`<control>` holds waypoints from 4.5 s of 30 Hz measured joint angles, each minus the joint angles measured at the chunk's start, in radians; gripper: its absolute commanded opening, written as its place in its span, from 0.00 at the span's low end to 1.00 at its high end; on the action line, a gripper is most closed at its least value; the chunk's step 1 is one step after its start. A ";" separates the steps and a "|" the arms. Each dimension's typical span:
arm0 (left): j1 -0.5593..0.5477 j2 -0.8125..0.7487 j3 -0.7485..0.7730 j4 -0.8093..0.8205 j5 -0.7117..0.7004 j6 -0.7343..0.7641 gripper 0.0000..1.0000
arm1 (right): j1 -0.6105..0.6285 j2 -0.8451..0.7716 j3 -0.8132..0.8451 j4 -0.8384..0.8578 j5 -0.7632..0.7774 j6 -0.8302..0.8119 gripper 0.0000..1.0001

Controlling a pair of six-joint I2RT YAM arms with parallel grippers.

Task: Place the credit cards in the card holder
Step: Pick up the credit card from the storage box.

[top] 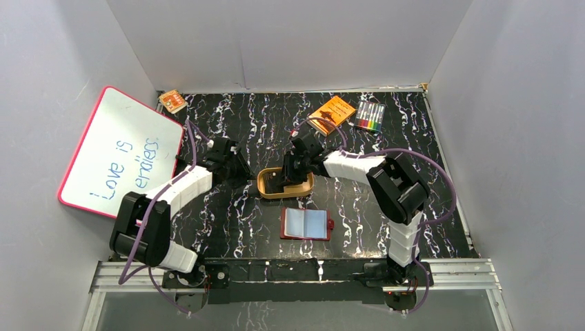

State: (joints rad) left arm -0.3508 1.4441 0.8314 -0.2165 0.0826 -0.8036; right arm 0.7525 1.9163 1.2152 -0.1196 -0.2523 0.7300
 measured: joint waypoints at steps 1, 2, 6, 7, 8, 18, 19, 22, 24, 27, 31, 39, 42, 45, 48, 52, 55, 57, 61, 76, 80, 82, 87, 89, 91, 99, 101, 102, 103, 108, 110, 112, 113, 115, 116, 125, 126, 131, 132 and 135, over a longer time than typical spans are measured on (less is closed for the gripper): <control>0.000 0.002 0.000 0.001 0.000 0.000 0.39 | -0.001 -0.003 -0.003 0.000 0.002 0.000 0.20; 0.000 0.004 0.000 0.000 0.000 0.000 0.39 | -0.001 -0.006 -0.006 0.002 0.003 0.000 0.18; 0.000 0.006 0.000 0.000 0.000 0.000 0.39 | -0.006 -0.020 -0.022 0.011 0.004 0.000 0.16; 0.000 0.006 0.000 0.000 0.000 0.000 0.39 | -0.007 -0.022 -0.023 0.011 0.003 0.000 0.15; 0.000 0.006 0.000 0.000 0.000 0.000 0.39 | -0.008 -0.026 -0.029 0.016 0.003 0.000 0.15; 0.000 0.008 0.000 0.000 0.002 0.000 0.39 | -0.028 -0.063 -0.079 0.039 -0.008 -0.001 0.36; 0.000 0.008 0.000 0.000 0.003 0.000 0.39 | -0.031 -0.063 -0.086 0.040 -0.009 -0.002 0.36; 0.000 0.008 0.000 0.000 0.005 0.000 0.39 | -0.035 -0.063 -0.100 0.042 -0.016 0.000 0.35; 0.000 0.008 0.000 0.000 0.006 0.000 0.39 | -0.039 -0.062 -0.100 0.044 -0.024 0.002 0.33; 0.000 0.008 0.000 0.000 0.007 0.000 0.39 | -0.043 -0.062 -0.100 0.059 -0.036 0.006 0.28; 0.000 0.008 0.000 0.000 0.007 0.000 0.39 | -0.046 -0.062 -0.101 0.072 -0.044 0.013 0.21; 0.000 0.008 0.000 0.004 0.008 0.000 0.39 | -0.050 -0.063 -0.118 0.103 -0.060 0.028 0.00; 0.000 0.008 0.000 0.004 0.010 0.000 0.39 | -0.052 -0.063 -0.118 0.105 -0.065 0.028 0.00; 0.000 0.008 0.000 0.004 0.010 0.000 0.39 | -0.055 -0.068 -0.123 0.106 -0.064 0.029 0.00; 0.000 0.008 0.000 0.004 0.010 0.000 0.39 | -0.060 -0.087 -0.141 0.109 -0.063 0.031 0.00; 0.000 0.008 0.000 0.003 0.010 0.000 0.39 | -0.073 -0.121 -0.164 0.112 -0.061 0.031 0.00; 0.000 0.008 0.000 0.003 0.010 0.000 0.39 | -0.079 -0.144 -0.176 0.111 -0.061 0.033 0.00; 0.000 0.008 0.000 0.003 0.010 0.000 0.39 | -0.080 -0.158 -0.182 0.111 -0.063 0.036 0.00; 0.000 0.008 0.000 0.003 0.009 0.000 0.39 | -0.081 -0.177 -0.185 0.111 -0.069 0.054 0.00; 0.000 -0.087 0.000 -0.025 -0.074 -0.020 0.41 | -0.081 -0.250 -0.193 0.109 -0.119 0.186 0.00; 0.000 -0.193 0.000 -0.053 -0.129 -0.039 0.53 | -0.085 -0.307 -0.209 0.077 -0.134 0.215 0.00; 0.001 -0.254 0.000 -0.062 -0.137 -0.046 0.64 | -0.092 -0.365 -0.236 0.069 -0.153 0.238 0.00; 0.005 -0.429 -0.006 -0.029 -0.047 -0.079 0.72 | -0.126 -0.537 -0.315 0.061 -0.212 0.324 0.00; 0.006 -0.478 -0.031 0.037 0.038 -0.106 0.73 | -0.138 -0.608 -0.352 0.066 -0.237 0.373 0.00; 0.006 -0.511 -0.077 0.127 0.142 -0.149 0.74 | -0.145 -0.661 -0.374 0.068 -0.258 0.413 0.00; 0.006 -0.499 -0.257 0.515 0.496 -0.346 0.77 | -0.143 -0.765 -0.395 0.068 -0.303 0.471 0.00; 0.006 -0.474 -0.267 0.598 0.558 -0.385 0.76 | -0.143 -0.770 -0.395 0.068 -0.306 0.470 0.00; 0.006 -0.460 -0.267 0.632 0.586 -0.401 0.76 | -0.143 -0.771 -0.396 0.068 -0.308 0.471 0.00; 0.006 -0.447 -0.268 0.660 0.609 -0.414 0.75 | -0.143 -0.771 -0.396 0.068 -0.309 0.470 0.00; 0.006 -0.423 -0.268 0.744 0.678 -0.456 0.73 | -0.143 -0.771 -0.396 0.071 -0.314 0.470 0.00; 0.006 -0.407 -0.268 0.765 0.697 -0.465 0.73 | -0.143 -0.771 -0.401 0.083 -0.320 0.471 0.00; 0.005 -0.389 -0.269 0.771 0.710 -0.470 0.73 | -0.143 -0.771 -0.407 0.094 -0.324 0.471 0.00; 0.004 -0.380 -0.269 0.771 0.715 -0.472 0.73 | -0.143 -0.771 -0.409 0.094 -0.326 0.471 0.00; 0.002 -0.367 -0.272 0.772 0.720 -0.473 0.73 | -0.143 -0.771 -0.411 0.098 -0.327 0.471 0.00; 0.002 -0.366 -0.275 0.775 0.722 -0.473 0.72 | -0.143 -0.771 -0.412 0.101 -0.328 0.471 0.00; -0.008 -0.349 -0.307 0.805 0.742 -0.477 0.68 | -0.143 -0.772 -0.415 0.158 -0.331 0.472 0.00; -0.008 -0.349 -0.314 0.810 0.743 -0.479 0.68 | -0.143 -0.773 -0.418 0.167 -0.332 0.473 0.00; -0.008 -0.389 -0.351 0.813 0.739 -0.480 0.71 | -0.143 -0.790 -0.437 0.207 -0.336 0.483 0.00; -0.008 -0.406 -0.357 0.813 0.736 -0.480 0.71 | -0.143 -0.795 -0.442 0.219 -0.338 0.487 0.00; -0.008 -0.444 -0.360 0.818 0.728 -0.481 0.72 | -0.143 -0.809 -0.456 0.259 -0.349 0.503 0.00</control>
State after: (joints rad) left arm -0.3584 0.9997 0.4713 0.6018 0.8108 -1.2846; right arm 0.6090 1.1076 0.7589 0.1390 -0.6014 1.2327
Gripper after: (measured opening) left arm 0.714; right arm 0.011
